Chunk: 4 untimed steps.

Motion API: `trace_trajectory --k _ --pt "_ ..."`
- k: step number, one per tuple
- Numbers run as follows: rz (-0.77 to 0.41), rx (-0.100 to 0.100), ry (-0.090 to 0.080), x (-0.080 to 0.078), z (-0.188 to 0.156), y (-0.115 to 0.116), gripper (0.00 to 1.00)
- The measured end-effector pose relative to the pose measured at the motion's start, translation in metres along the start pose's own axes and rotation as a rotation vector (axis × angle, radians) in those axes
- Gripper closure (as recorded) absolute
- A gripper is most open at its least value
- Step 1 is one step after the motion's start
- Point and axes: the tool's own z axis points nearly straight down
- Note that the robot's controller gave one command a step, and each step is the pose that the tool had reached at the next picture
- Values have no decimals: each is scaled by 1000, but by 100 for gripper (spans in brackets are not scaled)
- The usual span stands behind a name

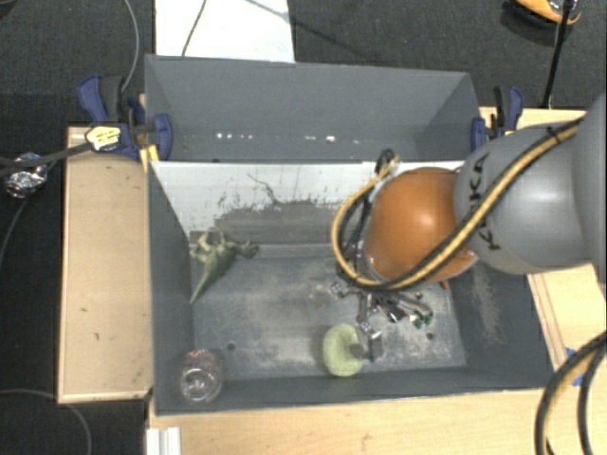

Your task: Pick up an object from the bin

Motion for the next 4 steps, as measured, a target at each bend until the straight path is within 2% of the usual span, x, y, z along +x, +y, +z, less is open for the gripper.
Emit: trace_trajectory --k 1,4 --pt "-13 -2 3 -2 13 -6 100" --pt "-82 -4 0 -10 13 -12 100"
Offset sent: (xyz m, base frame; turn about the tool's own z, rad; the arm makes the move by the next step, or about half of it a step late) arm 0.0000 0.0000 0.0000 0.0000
